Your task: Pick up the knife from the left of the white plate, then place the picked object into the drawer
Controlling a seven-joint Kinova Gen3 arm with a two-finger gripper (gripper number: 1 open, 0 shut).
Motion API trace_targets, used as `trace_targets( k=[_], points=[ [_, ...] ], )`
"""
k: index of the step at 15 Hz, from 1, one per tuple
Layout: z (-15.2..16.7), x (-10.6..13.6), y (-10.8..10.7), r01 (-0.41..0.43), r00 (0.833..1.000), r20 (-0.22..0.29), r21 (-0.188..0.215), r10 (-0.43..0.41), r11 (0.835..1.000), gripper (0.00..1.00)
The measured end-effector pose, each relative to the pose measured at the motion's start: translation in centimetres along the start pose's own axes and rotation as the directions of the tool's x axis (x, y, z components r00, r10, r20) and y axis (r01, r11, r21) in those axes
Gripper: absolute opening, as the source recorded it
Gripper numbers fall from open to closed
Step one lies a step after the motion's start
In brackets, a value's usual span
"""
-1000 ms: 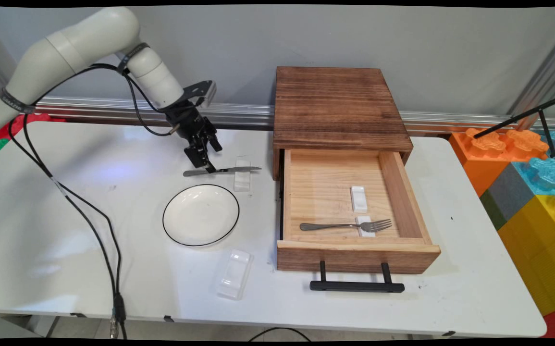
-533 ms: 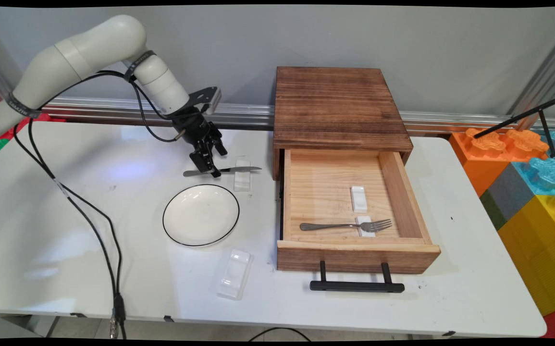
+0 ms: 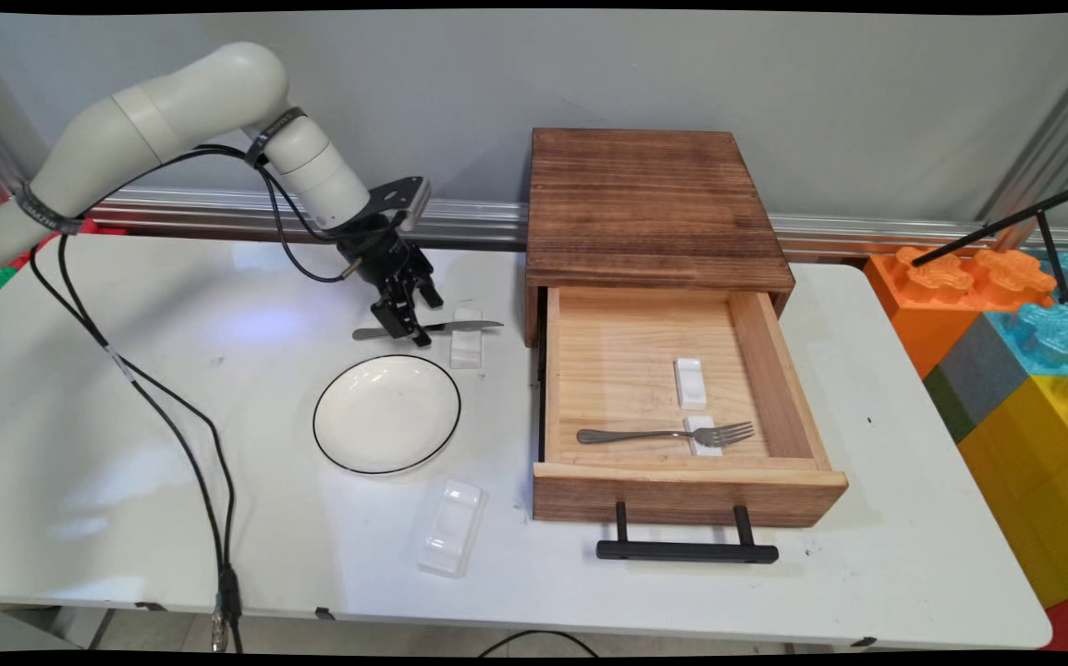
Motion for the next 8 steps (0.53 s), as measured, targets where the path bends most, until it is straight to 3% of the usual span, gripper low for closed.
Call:
trace_targets(
  k=[8],
  points=[
    [0.00,-0.07,0.21,-0.022,1.000,0.007,0.002,0.022,1.000,0.00]
  ],
)
